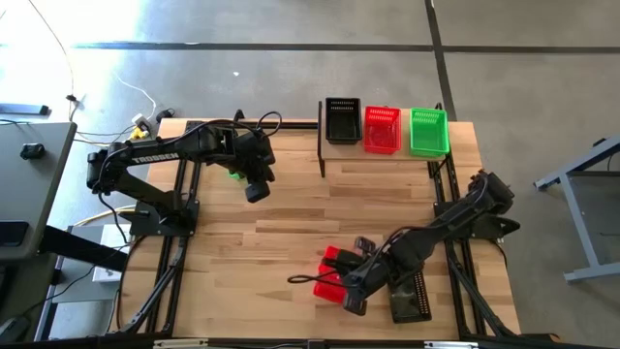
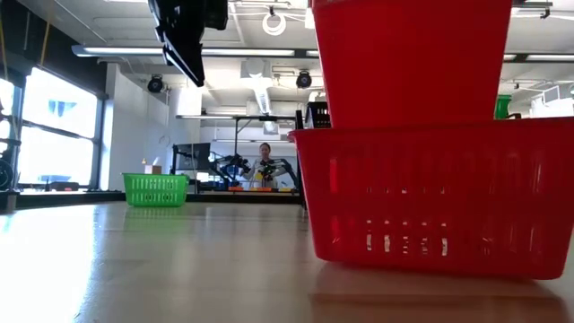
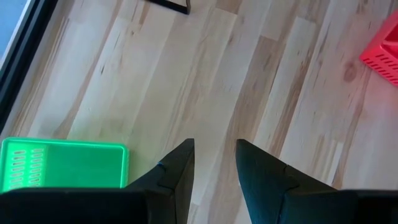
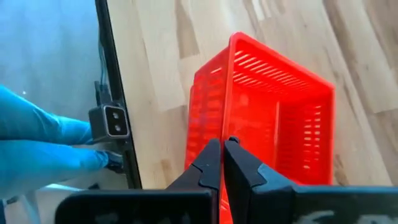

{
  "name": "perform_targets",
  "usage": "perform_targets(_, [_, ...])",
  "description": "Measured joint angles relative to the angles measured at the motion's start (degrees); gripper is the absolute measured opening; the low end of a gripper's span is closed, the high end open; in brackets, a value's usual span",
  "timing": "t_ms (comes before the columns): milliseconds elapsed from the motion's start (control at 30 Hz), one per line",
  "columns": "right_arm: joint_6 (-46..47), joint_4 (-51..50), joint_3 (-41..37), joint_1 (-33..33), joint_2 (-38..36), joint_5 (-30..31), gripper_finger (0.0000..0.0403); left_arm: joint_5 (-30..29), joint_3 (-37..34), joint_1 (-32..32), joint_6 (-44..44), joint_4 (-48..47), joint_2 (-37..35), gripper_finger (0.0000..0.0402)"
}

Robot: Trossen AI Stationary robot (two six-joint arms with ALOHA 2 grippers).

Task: Stack baskets on shelf by color
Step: Stack the red bin on top of the red bin on the shelf

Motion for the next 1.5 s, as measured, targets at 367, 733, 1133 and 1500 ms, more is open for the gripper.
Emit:
perform_targets(367, [-0.4, -4.36, 0.0, -1.78, -6.41, 4.71, 0.0001, -1.81, 0.0, 0.0, 0.68, 0.0, 0.0, 0.0107])
perform_targets(733, [1.23, 0.47, -0.02, -4.12, -7.84, -0.56, 0.0, -2.59, 0.0, 0.0, 0.66, 0.0, 0.0, 0.0107])
perform_targets(1133, [2.46, 8.39, -0.05, -2.66, -2.4, -9.71, 0.0108, -2.57, 0.0, 0.0, 0.64, -0.02, 0.0, 0.0107])
perform_targets(1500, [-0.21, 12.52, -0.07, -1.92, 4.69, -16.99, 0.0125, -2.37, 0.0, -0.02, 0.42, -0.07, 0.0, 0.0107])
